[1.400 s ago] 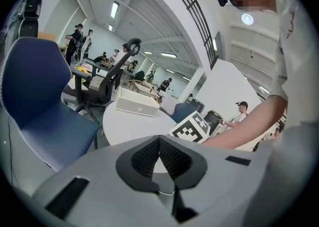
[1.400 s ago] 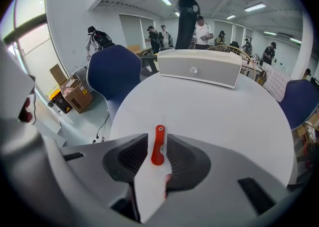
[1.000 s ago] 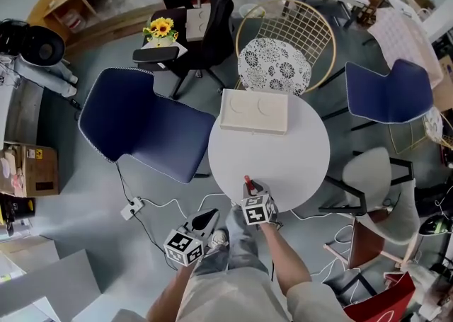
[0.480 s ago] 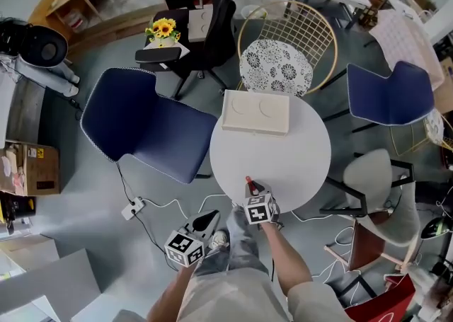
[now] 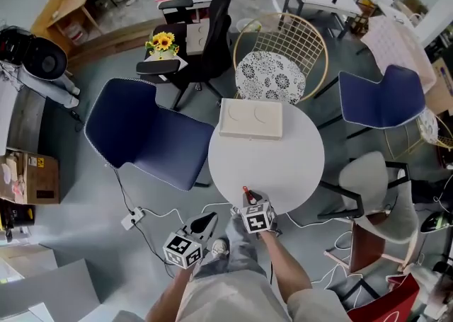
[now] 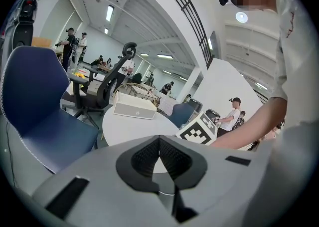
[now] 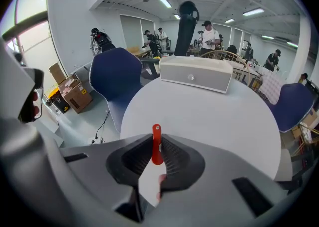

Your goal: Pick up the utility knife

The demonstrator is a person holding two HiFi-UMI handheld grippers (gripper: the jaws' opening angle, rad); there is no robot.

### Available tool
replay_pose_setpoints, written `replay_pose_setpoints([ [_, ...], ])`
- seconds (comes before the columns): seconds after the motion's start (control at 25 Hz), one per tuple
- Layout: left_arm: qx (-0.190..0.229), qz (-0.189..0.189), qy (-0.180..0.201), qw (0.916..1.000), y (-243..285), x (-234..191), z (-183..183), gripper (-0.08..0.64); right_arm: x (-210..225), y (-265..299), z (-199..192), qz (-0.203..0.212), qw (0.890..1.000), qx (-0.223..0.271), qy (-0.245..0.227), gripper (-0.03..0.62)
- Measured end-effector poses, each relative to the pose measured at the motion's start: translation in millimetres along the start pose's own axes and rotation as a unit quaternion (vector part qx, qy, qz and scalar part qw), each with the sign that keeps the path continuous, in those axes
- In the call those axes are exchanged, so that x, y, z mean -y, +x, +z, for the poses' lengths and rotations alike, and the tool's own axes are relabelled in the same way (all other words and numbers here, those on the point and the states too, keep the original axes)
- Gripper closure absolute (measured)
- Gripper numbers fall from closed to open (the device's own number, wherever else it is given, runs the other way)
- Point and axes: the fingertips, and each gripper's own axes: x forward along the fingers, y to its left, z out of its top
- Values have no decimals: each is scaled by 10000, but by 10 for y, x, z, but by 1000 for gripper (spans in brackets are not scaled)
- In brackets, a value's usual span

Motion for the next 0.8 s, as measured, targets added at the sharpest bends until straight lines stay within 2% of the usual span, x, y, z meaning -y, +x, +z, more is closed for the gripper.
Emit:
replay_pose_setpoints([
  [0.36, 179, -312, 290, 9989, -10, 204, 148, 548, -77, -627, 237, -317, 9966, 759, 31, 526],
  [0.56, 297, -412, 430, 9978, -85, 303, 222, 548, -164, -1000, 409, -451, 9903, 1315, -42, 526],
  [0.8, 513, -492, 676, 9952, -142, 410, 393, 548, -242, -1377, 524, -556, 9831, 1746, 60, 526],
])
